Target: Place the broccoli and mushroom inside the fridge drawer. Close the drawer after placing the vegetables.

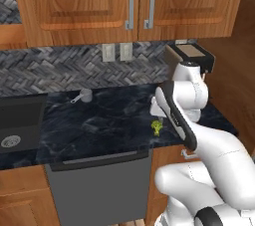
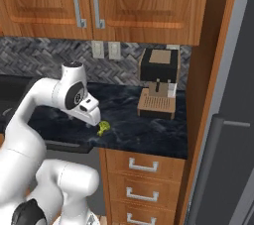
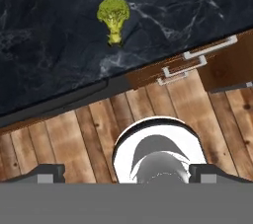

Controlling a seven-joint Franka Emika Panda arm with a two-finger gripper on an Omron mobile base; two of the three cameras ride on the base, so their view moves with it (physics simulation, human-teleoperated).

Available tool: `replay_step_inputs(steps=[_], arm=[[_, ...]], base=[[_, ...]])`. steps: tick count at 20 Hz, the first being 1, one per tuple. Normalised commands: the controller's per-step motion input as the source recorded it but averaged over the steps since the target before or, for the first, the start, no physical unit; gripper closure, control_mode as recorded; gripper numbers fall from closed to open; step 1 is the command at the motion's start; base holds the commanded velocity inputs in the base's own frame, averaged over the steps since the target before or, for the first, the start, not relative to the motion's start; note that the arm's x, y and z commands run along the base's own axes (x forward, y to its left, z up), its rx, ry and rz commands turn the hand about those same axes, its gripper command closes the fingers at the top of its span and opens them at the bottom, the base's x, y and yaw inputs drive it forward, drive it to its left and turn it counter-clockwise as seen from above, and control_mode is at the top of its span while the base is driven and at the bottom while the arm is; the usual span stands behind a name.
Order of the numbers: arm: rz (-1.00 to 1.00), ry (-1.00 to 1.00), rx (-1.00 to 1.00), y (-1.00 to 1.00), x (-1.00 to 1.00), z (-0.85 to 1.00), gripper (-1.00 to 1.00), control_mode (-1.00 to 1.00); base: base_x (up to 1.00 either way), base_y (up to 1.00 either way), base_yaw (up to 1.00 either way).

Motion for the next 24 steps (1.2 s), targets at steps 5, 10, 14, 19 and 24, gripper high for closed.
replay_step_inputs(steps=[5,10,14,19,24], arm=[[-0.01,0.0,0.0,-0.06,0.41,-0.68,-1.0,-1.0],[0.0,0.0,0.0,-0.02,0.37,-0.56,-1.0,-1.0],[0.0,-0.01,0.0,0.0,0.4,-0.36,-1.0,-1.0],[0.0,-0.02,0.0,0.0,0.41,-0.38,-1.0,-1.0],[0.0,-0.06,-0.01,0.0,0.45,-0.35,-1.0,-1.0]], base=[[0.0,0.0,0.0],[0.0,0.0,0.0],[0.0,0.0,0.0],[0.0,0.0,0.0],[0.0,0.0,0.0]])
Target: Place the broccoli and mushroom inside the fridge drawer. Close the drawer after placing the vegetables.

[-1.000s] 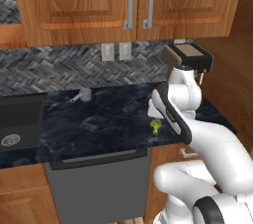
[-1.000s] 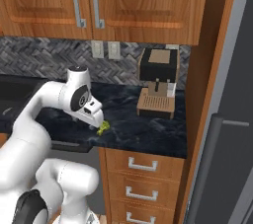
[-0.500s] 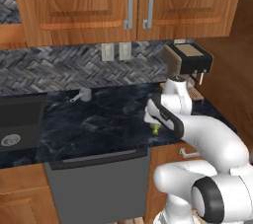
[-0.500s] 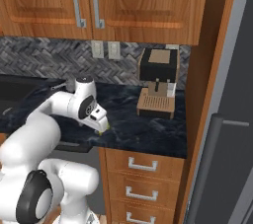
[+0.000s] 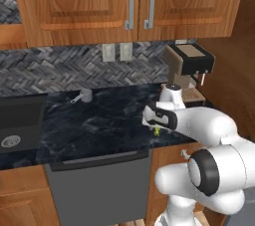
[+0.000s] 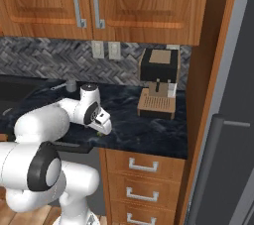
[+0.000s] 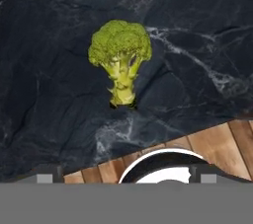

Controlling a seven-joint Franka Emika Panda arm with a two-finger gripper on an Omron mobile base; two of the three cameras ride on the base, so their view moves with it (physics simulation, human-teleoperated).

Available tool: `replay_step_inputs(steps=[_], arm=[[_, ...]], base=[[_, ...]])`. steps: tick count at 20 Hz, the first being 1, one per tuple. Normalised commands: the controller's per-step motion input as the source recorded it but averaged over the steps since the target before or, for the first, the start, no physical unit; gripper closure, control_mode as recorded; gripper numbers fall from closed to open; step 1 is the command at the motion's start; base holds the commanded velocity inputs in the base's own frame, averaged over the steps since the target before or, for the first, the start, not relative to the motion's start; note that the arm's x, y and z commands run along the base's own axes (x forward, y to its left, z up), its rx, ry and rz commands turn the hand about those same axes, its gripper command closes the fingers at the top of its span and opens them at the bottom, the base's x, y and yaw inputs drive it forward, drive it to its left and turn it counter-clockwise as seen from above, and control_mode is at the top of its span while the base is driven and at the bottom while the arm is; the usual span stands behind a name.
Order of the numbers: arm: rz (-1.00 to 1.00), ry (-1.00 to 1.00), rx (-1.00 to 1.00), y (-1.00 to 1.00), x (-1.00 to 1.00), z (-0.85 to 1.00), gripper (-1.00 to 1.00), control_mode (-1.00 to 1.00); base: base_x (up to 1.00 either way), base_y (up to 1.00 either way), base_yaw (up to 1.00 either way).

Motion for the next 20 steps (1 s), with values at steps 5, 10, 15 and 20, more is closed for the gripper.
replay_step_inputs(steps=[5,10,15,20], arm=[[0.0,-0.07,-0.01,0.0,0.5,-0.27,-1.0,-1.0],[0.0,-0.06,-0.01,0.0,0.36,-0.32,-1.0,-1.0],[0.0,-0.02,0.0,0.0,0.24,-0.31,-1.0,-1.0],[0.0,0.0,0.0,0.0,0.16,-0.32,-1.0,-1.0]], base=[[0.0,0.0,0.0],[0.0,0.0,0.0],[0.0,0.0,0.0],[0.0,0.0,0.0]])
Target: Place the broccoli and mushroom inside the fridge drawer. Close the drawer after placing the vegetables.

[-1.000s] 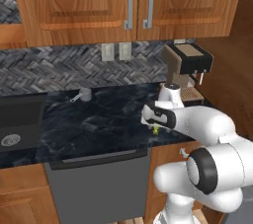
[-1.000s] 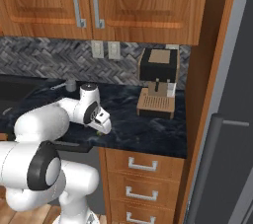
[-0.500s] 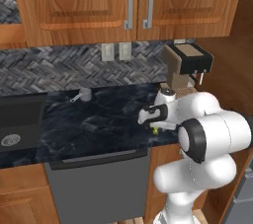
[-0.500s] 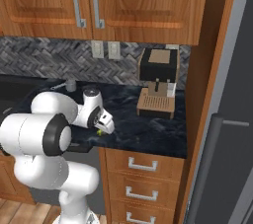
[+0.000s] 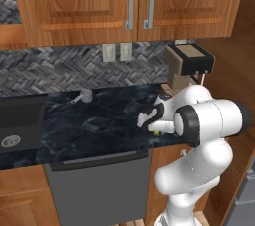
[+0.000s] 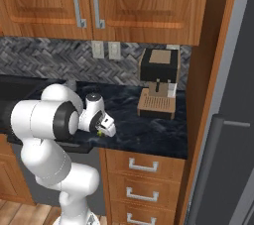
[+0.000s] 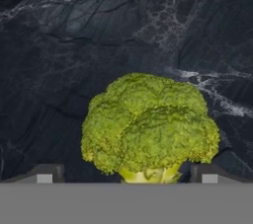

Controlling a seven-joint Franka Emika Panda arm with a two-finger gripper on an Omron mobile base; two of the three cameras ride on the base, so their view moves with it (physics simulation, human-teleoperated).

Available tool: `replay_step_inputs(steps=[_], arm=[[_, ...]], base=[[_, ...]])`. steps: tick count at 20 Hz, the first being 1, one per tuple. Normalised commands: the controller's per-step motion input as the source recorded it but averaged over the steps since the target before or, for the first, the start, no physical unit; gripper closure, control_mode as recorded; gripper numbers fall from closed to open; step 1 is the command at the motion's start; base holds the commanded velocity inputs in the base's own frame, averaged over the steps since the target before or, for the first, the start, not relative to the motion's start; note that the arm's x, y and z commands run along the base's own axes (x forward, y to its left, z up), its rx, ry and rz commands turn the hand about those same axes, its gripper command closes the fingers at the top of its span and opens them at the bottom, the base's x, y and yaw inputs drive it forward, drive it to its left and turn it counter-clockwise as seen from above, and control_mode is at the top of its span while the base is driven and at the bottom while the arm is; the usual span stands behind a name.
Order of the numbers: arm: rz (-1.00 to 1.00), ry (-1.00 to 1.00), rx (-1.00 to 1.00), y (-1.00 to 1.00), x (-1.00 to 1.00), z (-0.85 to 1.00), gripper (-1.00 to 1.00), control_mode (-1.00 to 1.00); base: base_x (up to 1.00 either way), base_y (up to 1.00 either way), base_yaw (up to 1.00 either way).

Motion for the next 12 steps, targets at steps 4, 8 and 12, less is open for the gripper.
replay_step_inputs(steps=[4,8,12], arm=[[0.0,0.0,0.0,0.0,0.13,-0.34,-1.0,-1.0],[0.0,0.0,0.0,0.0,0.02,-0.42,1.0,-1.0],[0.0,-0.01,0.0,0.0,0.0,-0.45,1.0,-1.0]], base=[[0.0,0.0,0.0],[0.0,0.0,0.0],[0.0,0.0,0.0]])
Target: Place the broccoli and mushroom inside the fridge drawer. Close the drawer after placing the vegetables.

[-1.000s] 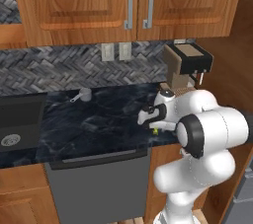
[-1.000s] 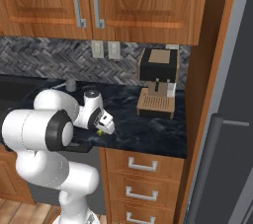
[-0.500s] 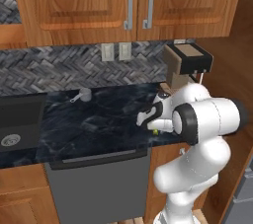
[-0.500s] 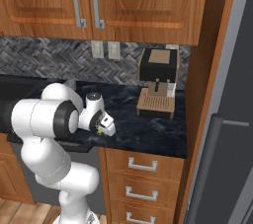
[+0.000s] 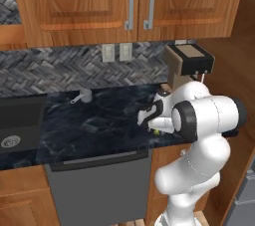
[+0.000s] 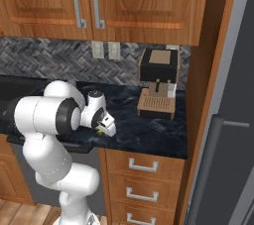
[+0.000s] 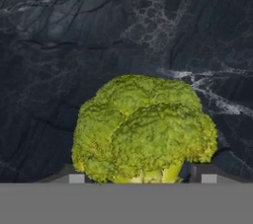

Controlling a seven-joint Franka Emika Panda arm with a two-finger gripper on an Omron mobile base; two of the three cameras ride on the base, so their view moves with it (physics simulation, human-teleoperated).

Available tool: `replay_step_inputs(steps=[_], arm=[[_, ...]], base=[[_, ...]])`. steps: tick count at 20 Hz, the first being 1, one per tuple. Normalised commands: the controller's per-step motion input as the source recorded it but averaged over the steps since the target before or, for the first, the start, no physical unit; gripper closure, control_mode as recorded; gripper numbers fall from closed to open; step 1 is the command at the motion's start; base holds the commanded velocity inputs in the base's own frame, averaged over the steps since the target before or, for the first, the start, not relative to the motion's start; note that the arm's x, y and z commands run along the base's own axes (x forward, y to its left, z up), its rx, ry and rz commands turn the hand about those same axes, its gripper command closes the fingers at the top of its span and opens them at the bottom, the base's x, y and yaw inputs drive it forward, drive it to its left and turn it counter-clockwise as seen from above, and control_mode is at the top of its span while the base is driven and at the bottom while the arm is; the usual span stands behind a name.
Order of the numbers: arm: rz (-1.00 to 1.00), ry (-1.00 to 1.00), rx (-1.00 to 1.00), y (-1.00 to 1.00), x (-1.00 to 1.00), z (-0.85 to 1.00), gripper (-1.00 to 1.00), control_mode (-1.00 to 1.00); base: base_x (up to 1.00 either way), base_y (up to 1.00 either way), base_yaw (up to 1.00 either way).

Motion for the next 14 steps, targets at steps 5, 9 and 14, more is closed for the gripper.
replay_step_inputs(steps=[5,9,14], arm=[[0.0,0.0,0.0,0.0,0.0,-0.22,1.0,-1.0],[0.0,-0.06,-0.02,0.01,-0.18,0.13,1.0,-1.0],[0.0,-0.2,-0.06,0.0,-0.62,0.8,1.0,-1.0]], base=[[0.0,0.0,0.0],[0.0,0.0,0.0],[0.0,0.0,0.0]])
